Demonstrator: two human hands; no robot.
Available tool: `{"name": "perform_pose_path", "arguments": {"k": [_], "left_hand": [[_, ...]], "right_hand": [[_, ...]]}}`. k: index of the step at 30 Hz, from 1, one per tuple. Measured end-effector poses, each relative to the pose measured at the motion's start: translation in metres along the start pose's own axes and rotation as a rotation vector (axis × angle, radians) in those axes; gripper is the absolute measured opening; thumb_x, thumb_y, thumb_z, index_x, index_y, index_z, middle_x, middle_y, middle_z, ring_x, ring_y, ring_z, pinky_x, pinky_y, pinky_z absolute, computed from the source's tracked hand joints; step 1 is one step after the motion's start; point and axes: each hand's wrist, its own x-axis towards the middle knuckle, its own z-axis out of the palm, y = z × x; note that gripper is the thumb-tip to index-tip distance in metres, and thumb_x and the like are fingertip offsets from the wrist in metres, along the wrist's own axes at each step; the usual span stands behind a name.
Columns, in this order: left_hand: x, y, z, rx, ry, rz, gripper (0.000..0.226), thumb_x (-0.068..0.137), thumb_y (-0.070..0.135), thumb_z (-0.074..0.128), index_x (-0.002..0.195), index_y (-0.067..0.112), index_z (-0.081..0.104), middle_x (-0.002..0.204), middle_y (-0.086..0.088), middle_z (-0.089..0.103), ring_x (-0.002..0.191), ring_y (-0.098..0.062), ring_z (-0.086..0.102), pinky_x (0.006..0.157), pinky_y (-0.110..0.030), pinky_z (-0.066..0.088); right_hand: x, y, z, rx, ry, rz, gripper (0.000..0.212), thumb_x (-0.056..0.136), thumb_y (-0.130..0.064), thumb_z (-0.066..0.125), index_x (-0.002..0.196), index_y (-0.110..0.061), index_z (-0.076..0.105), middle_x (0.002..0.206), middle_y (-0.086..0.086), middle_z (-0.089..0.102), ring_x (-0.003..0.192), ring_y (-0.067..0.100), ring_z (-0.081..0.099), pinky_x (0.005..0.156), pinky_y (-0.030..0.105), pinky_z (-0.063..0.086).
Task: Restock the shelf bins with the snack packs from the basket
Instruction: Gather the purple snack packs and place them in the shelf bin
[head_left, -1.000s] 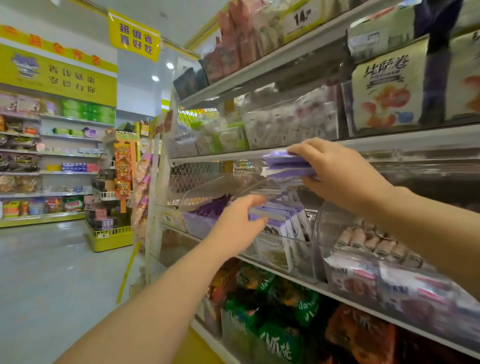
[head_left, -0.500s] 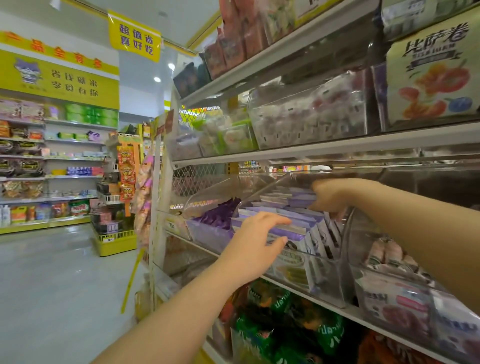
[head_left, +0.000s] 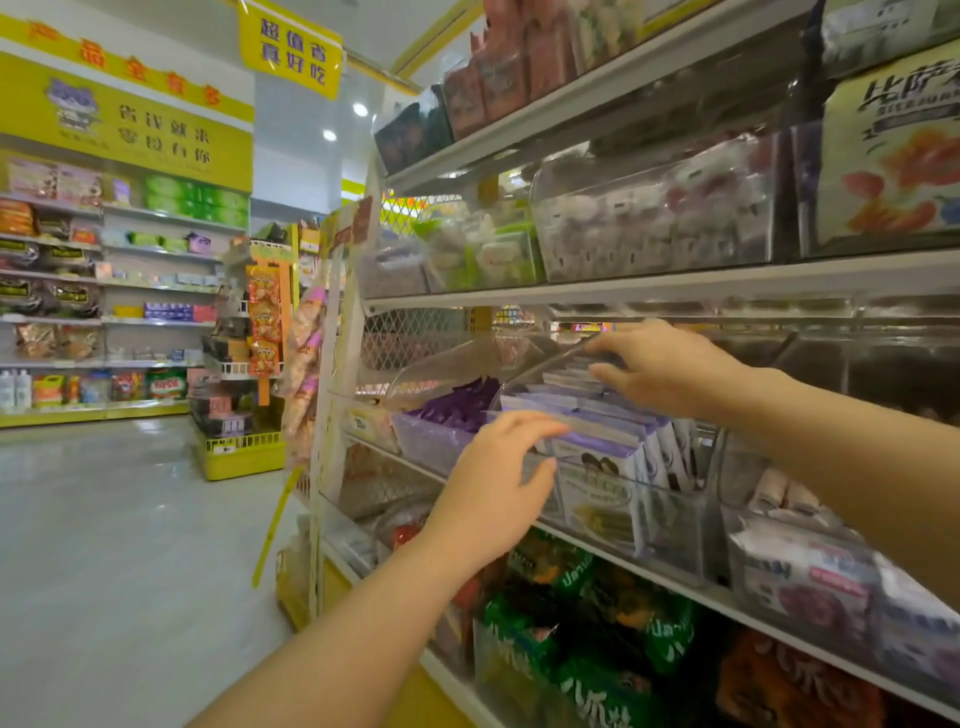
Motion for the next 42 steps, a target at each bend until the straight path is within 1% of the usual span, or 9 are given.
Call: {"name": "perform_pose_path", "arguments": {"k": [3,7,17,20,24,28,31,37,42], "left_hand": [[-0.037,-0.019,-0.006,0.024,0.157,-0.058,0.028,0.095,0.019,0.053,0.118,0.035,0.06,0.115,0.024,0.048,0.109,0.006,0.046,0.09,-0.015,0.037],[-0.111,-0.057,-0.006,0.048,0.289,-0.194,0.03,0.087,0.007,0.053,0.108,0.022,0.066,0.106,0.011,0.058,0.103,-0.011,0.057,0.091,-0.028,0.045],[-0.353,-0.155,-0.012,0.189,0.221,-0.836,0.029,0.085,-0.001,0.058,0.107,0.014,0.069,0.112,-0.008,0.065,0.108,-0.024,0.06,0.095,-0.038,0.045],[-0.415,-0.176,-0.009,0.182,0.155,-1.005,0.027,0.089,0.002,0.056,0.11,0.015,0.067,0.116,-0.007,0.064,0.111,-0.021,0.058,0.095,-0.032,0.043],[-0.477,-0.197,0.006,0.066,-0.157,-1.243,0.03,0.091,0.01,0.058,0.122,0.013,0.06,0.123,-0.007,0.061,0.113,-0.022,0.057,0.093,-0.028,0.044],[-0.515,-0.209,0.028,0.081,-0.896,-1.299,0.067,0.084,0.029,0.072,0.143,0.02,0.041,0.147,-0.006,0.043,0.13,-0.024,0.045,0.103,-0.03,0.038],[-0.529,-0.216,0.043,0.089,-1.234,-1.326,0.091,0.078,0.035,0.078,0.15,0.026,0.025,0.154,-0.004,0.031,0.135,-0.027,0.039,0.103,-0.038,0.04],[-0.54,-0.237,0.058,0.155,-1.442,-1.211,0.105,0.074,0.03,0.082,0.153,0.026,0.012,0.155,-0.009,0.028,0.136,-0.032,0.037,0.102,-0.042,0.041],[-0.554,-0.245,0.063,0.133,-1.383,-1.225,0.096,0.077,0.024,0.077,0.152,0.025,0.017,0.153,-0.008,0.034,0.133,-0.03,0.041,0.1,-0.04,0.042]], "right_hand": [[-0.023,-0.055,0.003,0.126,0.226,-0.212,0.025,0.093,-0.033,0.052,0.114,-0.027,0.065,0.11,0.0,0.068,0.101,0.025,0.06,0.081,0.035,0.045],[-0.059,-0.131,0.05,0.287,0.173,-0.367,0.021,0.092,-0.027,0.052,0.107,-0.023,0.066,0.099,-0.003,0.07,0.094,0.024,0.062,0.074,0.034,0.047],[-0.166,-0.296,0.271,0.553,-0.462,-0.405,0.024,0.091,-0.032,0.051,0.112,-0.029,0.062,0.101,-0.008,0.069,0.097,0.02,0.063,0.076,0.033,0.049],[-0.202,-0.336,0.326,0.594,-0.688,-0.449,0.022,0.09,-0.03,0.052,0.109,-0.026,0.064,0.102,-0.001,0.07,0.097,0.023,0.063,0.078,0.035,0.05],[-0.242,-0.371,0.384,0.566,-1.062,-0.537,0.029,0.093,-0.03,0.054,0.12,-0.019,0.057,0.107,0.004,0.066,0.093,0.022,0.06,0.078,0.034,0.049],[-0.276,-0.391,0.424,0.56,-1.325,-0.564,0.048,0.09,-0.032,0.063,0.134,-0.022,0.048,0.127,0.003,0.057,0.11,0.021,0.057,0.09,0.034,0.049],[-0.293,-0.402,0.447,0.551,-1.452,-0.539,0.062,0.084,-0.031,0.07,0.14,-0.026,0.042,0.137,0.004,0.049,0.118,0.022,0.053,0.097,0.034,0.046],[-0.311,-0.418,0.482,0.521,-1.6,-0.586,0.082,0.073,-0.038,0.08,0.142,-0.028,0.037,0.142,0.004,0.044,0.122,0.026,0.05,0.098,0.037,0.046],[-0.313,-0.423,0.493,0.575,-1.686,-0.589,0.097,0.063,-0.054,0.081,0.144,-0.029,0.034,0.144,-0.001,0.043,0.125,0.023,0.048,0.102,0.04,0.044]]}}
